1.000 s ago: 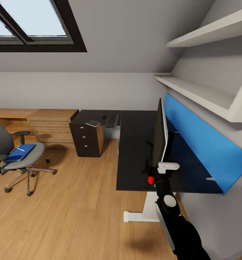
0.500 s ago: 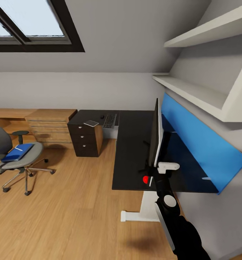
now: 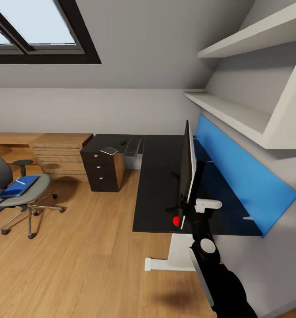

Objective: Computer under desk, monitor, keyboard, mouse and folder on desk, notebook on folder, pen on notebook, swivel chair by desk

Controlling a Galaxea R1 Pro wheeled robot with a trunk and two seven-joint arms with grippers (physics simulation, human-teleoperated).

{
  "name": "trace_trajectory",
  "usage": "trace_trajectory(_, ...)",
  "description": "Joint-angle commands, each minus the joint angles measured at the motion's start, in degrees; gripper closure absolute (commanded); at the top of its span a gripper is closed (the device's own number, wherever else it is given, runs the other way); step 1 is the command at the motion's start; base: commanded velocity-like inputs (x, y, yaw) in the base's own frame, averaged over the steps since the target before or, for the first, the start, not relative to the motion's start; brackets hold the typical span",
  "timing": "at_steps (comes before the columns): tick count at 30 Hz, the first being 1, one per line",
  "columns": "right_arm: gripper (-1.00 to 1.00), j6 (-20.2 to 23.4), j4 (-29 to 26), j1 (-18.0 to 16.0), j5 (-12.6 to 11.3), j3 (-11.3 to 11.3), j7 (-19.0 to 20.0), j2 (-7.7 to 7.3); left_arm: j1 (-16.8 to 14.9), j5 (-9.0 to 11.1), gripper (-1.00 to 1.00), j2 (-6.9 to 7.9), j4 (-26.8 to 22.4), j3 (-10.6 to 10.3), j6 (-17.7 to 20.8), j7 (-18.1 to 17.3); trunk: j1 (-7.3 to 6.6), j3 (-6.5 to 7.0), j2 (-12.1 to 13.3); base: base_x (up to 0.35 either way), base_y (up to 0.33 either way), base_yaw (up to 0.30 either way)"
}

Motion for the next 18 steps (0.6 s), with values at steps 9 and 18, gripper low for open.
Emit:
trace_trajectory(9, -1.00, 0.6, -0.1, -0.1, 0.5, 0.1, -0.4, -0.01, 0.0, -0.4, -1.00, 0.05, 0.0, 0.5, -0.1, -0.1, 0.02, -0.10, -0.1, 0.000, -0.011, 0.000)
trace_trajectory(18, -1.00, 0.6, -0.1, -0.1, 0.5, 0.1, -0.4, -0.01, 0.0, -0.4, -1.00, 0.03, 0.0, 0.5, -0.1, -0.1, 0.02, -0.10, -0.1, -0.066, -0.062, 0.000)
